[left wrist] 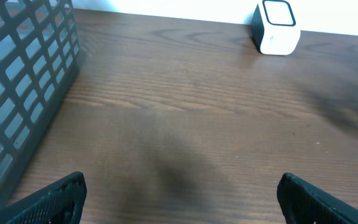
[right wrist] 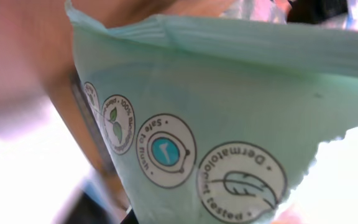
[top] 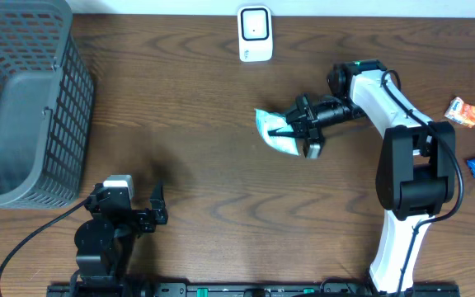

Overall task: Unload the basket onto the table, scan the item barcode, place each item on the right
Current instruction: 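Hold the mint wipes pack up to the white scanner with the right gripper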

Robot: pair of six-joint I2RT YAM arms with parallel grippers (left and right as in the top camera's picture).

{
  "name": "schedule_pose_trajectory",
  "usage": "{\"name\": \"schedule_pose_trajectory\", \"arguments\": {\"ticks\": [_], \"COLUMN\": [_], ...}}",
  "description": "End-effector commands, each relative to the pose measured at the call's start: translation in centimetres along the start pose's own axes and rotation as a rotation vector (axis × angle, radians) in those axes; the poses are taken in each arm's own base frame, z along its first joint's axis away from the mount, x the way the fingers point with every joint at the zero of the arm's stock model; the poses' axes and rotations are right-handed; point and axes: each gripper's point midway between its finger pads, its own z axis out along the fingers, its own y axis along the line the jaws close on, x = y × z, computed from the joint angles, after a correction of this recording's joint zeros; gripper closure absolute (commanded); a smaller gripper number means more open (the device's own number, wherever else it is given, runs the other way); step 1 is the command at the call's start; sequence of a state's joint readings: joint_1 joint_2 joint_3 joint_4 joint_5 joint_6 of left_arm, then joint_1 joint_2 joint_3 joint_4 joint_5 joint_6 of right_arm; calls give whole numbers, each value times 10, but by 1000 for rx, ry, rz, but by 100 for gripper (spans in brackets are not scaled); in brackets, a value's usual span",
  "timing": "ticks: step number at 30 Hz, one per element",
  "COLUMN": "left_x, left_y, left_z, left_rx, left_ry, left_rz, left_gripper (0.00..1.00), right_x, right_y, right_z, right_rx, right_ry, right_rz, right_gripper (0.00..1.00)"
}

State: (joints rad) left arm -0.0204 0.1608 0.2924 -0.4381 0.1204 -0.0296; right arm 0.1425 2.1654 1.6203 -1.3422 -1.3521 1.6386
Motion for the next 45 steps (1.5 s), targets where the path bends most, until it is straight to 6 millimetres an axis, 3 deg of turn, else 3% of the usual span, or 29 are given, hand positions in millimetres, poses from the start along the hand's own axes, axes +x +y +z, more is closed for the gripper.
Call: {"name": "schedule_pose_trajectory", "arguments": {"ticks": [1,3,4,7,10,13,15,17,22,25,29,33,36,39,45], "left_x": [-5,-5,-5,-5,-5,-5,-5,-5,-5,-5,-5,-5,-5,-5,-5], "left_y": [2,2,2,2,2,2,2,2,2,2,2,2,2,2,2], "left_z": [-2,-2,-2,-2,-2,-2,-2,-2,-2,-2,-2,-2,-2,-2,-2], "left_rx": [-11,-12,-11,-11,-11,-11,-11,-12,-11,-11,-11,-11,-11,-11,-11], "left_ry": [-18,-18,-18,-18,-18,-18,-18,-18,-18,-18,-18,-18,-18,-18,-18], "left_rz": [-2,-2,-2,-2,-2,-2,-2,-2,-2,-2,-2,-2,-2,-2,-2], "left_gripper": [2,2,2,2,2,2,2,2,2,2,2,2,2,2,2], "right_x": [18,4,-4,-36,-84,-101,-104,-92,-48,-7,33,55,70,72,49], "right_y": [8,13,13,15,29,36,54,64,81,97,119,149,183,210,261], "right_z": [5,16,19,25,13,12,15,25,30,15,-4,-14,-11,-5,0], "right_rx": [-18,7,26,111,213,269,276,291,242,152,6,-192,-389,-520,-715], "right_ry": [104,-3,-50,-262,-629,-796,-916,-923,-949,-1013,-1087,-1110,-1057,-992,-908], "right_rz": [-553,-845,-892,-960,-986,-1023,-1119,-1278,-1428,-1491,-1542,-1515,-1471,-1416,-1249], "right_gripper": [99,99,99,99,99,99,99,99,98,99,99,99,99,99,98]}}
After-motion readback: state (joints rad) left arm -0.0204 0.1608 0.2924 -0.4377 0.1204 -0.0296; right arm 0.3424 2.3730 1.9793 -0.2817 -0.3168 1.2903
